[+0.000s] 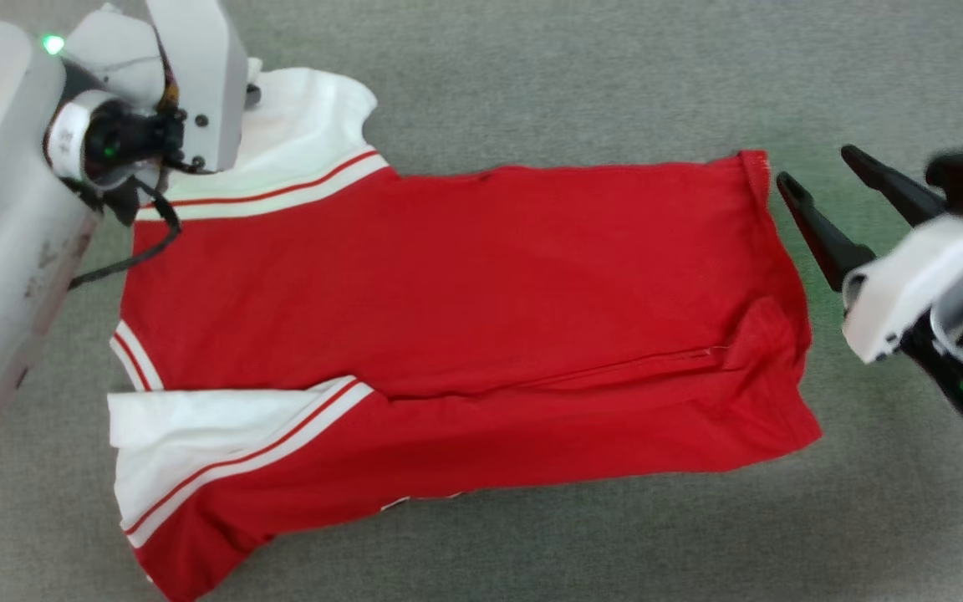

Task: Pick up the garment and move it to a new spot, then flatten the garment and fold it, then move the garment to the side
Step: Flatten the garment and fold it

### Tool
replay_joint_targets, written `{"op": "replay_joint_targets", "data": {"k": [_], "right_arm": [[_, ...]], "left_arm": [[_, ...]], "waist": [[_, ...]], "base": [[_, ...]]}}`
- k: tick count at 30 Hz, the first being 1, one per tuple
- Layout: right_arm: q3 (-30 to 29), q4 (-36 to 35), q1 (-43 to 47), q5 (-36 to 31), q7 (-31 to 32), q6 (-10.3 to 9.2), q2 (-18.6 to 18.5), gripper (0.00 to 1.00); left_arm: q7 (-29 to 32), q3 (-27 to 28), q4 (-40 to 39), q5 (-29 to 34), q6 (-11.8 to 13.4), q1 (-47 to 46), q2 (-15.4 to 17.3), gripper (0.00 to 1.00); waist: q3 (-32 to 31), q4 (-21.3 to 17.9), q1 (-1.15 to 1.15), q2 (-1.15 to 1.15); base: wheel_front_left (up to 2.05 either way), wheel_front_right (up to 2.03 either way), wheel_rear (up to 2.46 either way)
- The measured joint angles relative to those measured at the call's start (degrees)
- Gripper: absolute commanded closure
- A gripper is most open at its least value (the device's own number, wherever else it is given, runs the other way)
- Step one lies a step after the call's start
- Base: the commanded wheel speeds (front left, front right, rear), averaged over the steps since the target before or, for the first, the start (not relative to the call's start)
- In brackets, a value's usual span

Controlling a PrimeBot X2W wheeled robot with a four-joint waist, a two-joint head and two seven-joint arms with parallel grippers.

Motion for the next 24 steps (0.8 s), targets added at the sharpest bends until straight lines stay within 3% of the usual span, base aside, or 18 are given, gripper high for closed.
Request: {"op": "replay_joint_targets", "data": {"k": [9,18,19,21,24], "right_arm": [[9.69,9.68,-12.56,9.93,20.0,0.0,-0.81,0.0],[10.35,18.2,-20.27,14.72,33.19,0.01,1.44,0.0],[10.35,18.84,-20.92,15.29,34.2,-0.01,1.78,0.13],[10.76,19.8,-22.26,15.57,36.05,-0.01,2.05,1.0],[11.23,20.72,-23.65,16.18,37.13,-0.01,2.67,1.0]], "left_arm": [[-1.29,-0.51,2.35,0.16,-1.2,-1.59,-2.26,1.0],[-2.7,-0.7,5.24,0.04,-2.23,-2.92,-4.15,1.0],[-2.85,-0.7,5.63,0.03,-2.3,-3.14,-4.38,1.0],[-3.25,-0.82,6.35,0.04,-2.59,-3.31,-4.74,1.0],[-4.15,-0.98,7.6,-0.01,-2.91,-3.35,-5.31,1.0]], "waist": [[1.87,1.73,0.0,0.0],[2.97,2.55,0.0,0.0],[3.04,2.62,0.0,0.0],[3.11,2.75,0.0,0.0],[2.96,3.02,0.0,0.0]], "base": [[0.0,0.0,0.0],[0.0,0.0,0.0],[0.0,0.0,0.0],[0.0,0.0,0.0],[0.0,0.0,0.0]]}}
